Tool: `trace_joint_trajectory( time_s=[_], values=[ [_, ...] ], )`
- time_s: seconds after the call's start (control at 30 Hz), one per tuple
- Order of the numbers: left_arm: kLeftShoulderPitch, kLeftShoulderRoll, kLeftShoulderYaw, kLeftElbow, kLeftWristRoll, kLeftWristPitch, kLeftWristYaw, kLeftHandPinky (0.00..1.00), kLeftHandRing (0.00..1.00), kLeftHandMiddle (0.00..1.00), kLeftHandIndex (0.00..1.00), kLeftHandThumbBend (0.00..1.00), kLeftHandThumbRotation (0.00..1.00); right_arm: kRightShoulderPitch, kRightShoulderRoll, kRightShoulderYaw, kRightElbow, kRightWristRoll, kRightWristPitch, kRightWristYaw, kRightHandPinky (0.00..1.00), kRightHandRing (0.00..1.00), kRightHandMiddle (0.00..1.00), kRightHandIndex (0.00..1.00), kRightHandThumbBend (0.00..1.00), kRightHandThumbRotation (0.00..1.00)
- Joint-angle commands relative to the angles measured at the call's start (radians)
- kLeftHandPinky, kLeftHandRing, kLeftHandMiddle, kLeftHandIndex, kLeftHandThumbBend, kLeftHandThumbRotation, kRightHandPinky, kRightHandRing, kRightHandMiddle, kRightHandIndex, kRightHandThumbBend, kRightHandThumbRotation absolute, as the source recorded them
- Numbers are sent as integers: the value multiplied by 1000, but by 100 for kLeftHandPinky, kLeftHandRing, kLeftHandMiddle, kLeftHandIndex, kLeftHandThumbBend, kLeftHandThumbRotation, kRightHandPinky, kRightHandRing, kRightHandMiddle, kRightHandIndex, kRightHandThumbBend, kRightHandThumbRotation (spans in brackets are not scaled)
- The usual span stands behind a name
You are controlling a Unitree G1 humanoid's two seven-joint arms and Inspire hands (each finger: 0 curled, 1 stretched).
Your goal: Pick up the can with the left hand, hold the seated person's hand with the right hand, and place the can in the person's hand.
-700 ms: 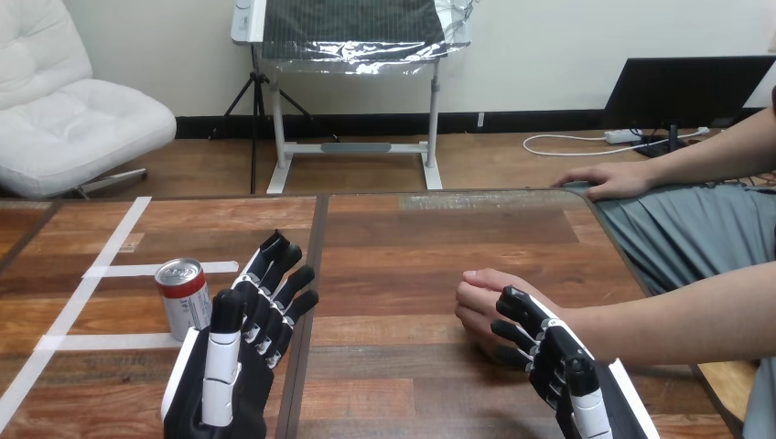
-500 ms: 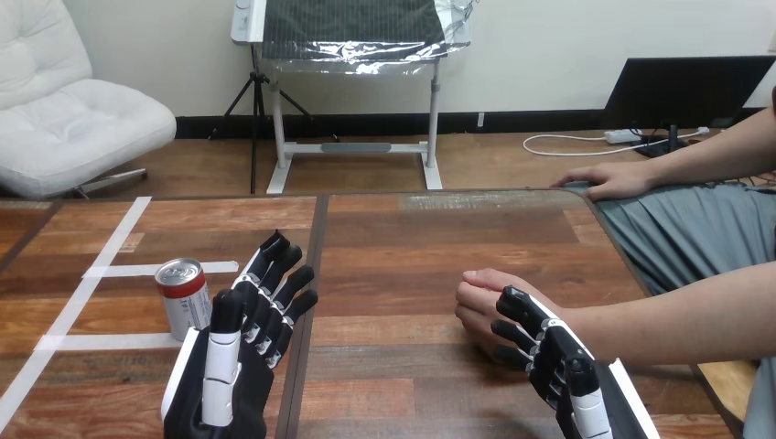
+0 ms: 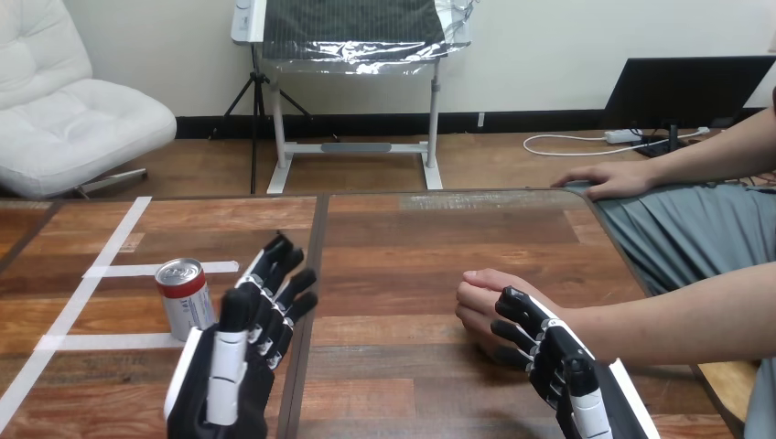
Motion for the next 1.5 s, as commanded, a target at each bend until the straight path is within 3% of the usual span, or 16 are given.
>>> trace_joint_trajectory(
  time_s=[0.0, 0.33, 0.77, 1.1, 1.23, 1.47],
  values=[
    [-58, 12, -14, -7, 36, -52, 2, 92, 92, 93, 92, 70, 90, -62, -6, -6, -29, 4, -9, 0, 84, 88, 90, 89, 98, 98],
    [-183, 49, 18, 33, 71, -98, 27, 92, 91, 92, 91, 74, 82, -76, -5, -4, -19, -1, 2, 0, 84, 89, 91, 89, 98, 98],
    [-328, 95, 49, 42, 85, -118, 75, 82, 87, 89, 88, 81, 81, -83, 3, -2, -10, -12, -2, -6, 85, 88, 91, 89, 98, 99],
    [-409, 135, 73, 47, 93, -106, 100, 82, 88, 90, 89, 84, 82, -87, 9, -5, -5, -4, -6, -2, 84, 88, 90, 89, 98, 99],
    [-443, 147, 88, 69, 86, -112, 104, 87, 90, 91, 90, 84, 84, -84, 7, -5, -9, -6, -3, -3, 84, 88, 90, 89, 98, 98],
    [-498, 166, 110, 108, 82, -133, 116, 86, 88, 90, 89, 84, 83, -85, 6, -8, -7, -9, -9, -4, 84, 88, 90, 89, 98, 98]
  ],
)
